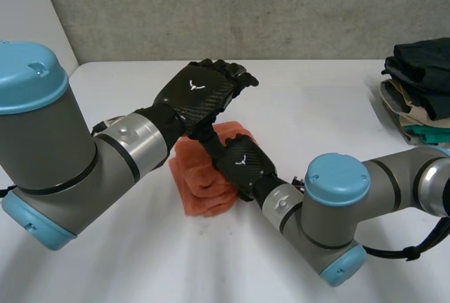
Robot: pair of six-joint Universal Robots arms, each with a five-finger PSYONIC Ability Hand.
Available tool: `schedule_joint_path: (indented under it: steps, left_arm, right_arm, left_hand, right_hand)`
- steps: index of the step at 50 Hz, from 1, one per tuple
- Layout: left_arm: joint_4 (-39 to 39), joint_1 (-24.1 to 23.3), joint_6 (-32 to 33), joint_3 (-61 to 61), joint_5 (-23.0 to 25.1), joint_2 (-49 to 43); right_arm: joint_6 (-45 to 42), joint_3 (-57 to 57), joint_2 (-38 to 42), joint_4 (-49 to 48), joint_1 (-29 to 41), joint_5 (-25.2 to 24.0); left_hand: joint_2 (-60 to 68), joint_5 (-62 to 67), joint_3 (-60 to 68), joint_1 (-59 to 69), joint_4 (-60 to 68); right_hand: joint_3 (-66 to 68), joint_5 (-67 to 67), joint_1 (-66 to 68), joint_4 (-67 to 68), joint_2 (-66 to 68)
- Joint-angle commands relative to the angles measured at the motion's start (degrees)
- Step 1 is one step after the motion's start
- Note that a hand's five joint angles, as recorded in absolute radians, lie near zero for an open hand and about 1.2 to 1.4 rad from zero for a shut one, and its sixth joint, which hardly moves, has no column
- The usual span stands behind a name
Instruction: Fold the laundry.
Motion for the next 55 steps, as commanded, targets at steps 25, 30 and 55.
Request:
schedule_joint_path:
  steps: [25, 30, 55]
  left_arm:
    - [0.6, 4.4, -5.5, 0.8, 0.1, 4.9]
    - [0.6, 4.5, -5.6, 0.8, 0.1, 4.9]
    - [0.6, 3.9, -5.2, -1.7, -0.1, 3.2]
  right_arm:
    - [2.3, -22.3, -2.7, -12.7, -19.7, -15.1]
    - [19.0, -31.2, -2.2, -19.1, -28.9, -14.2]
    - [36.2, -24.8, 17.4, -36.1, -60.7, -29.3]
  left_hand:
    - [-0.1, -0.2, -0.6, -1.2, -0.2]
    - [-0.1, -0.2, -0.6, -1.2, -0.2]
    - [0.4, 0.3, -0.1, -0.7, 0.3]
  right_hand:
    - [46.5, 48.4, 45.7, 46.7, 46.3]
    - [46.5, 48.4, 45.7, 46.7, 46.3]
    - [46.5, 48.4, 45.7, 46.7, 46.3]
